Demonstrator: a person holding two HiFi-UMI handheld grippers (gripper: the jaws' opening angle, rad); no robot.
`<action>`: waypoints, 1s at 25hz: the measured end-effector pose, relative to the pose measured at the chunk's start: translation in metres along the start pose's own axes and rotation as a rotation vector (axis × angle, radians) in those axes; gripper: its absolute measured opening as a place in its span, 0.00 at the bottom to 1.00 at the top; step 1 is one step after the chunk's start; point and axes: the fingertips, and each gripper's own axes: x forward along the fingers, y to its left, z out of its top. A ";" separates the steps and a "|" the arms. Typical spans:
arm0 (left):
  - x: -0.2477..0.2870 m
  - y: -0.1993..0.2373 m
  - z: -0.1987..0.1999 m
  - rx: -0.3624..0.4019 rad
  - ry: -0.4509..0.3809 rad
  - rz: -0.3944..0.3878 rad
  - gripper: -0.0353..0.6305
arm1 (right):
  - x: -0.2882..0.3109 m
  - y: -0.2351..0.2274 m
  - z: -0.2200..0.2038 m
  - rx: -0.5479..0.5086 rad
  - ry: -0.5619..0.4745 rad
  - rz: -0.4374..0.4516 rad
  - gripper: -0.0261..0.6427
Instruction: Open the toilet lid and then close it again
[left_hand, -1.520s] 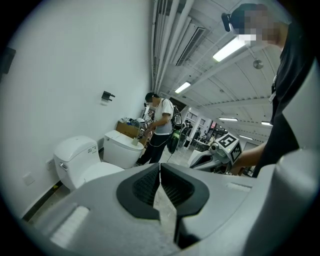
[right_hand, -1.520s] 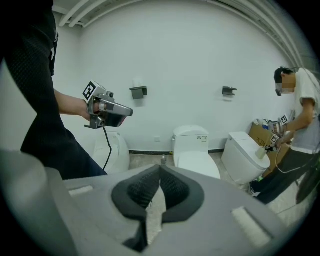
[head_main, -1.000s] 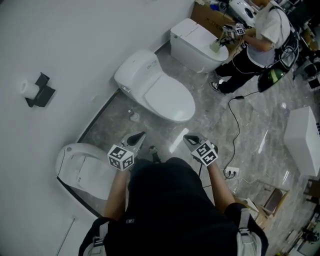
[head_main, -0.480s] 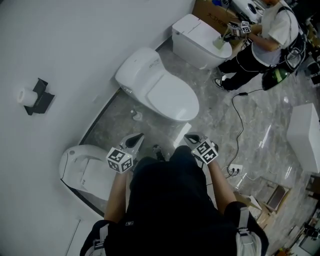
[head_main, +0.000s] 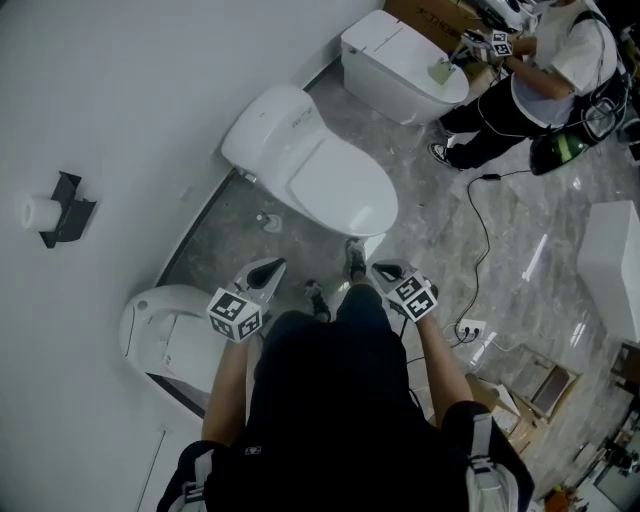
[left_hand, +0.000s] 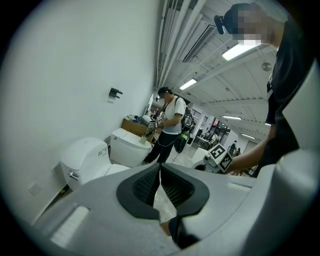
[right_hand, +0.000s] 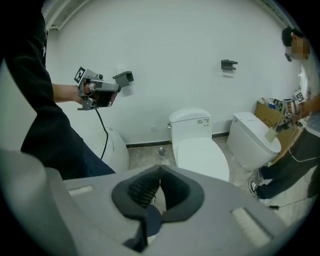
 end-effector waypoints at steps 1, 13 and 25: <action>0.004 0.000 0.002 0.000 0.003 -0.001 0.08 | 0.003 -0.007 -0.002 0.002 0.007 0.003 0.04; 0.049 0.008 -0.009 0.017 0.078 -0.010 0.08 | 0.043 -0.078 -0.049 0.117 0.037 -0.010 0.04; 0.135 0.009 -0.066 0.032 0.223 -0.075 0.08 | 0.099 -0.141 -0.133 0.288 0.106 -0.008 0.04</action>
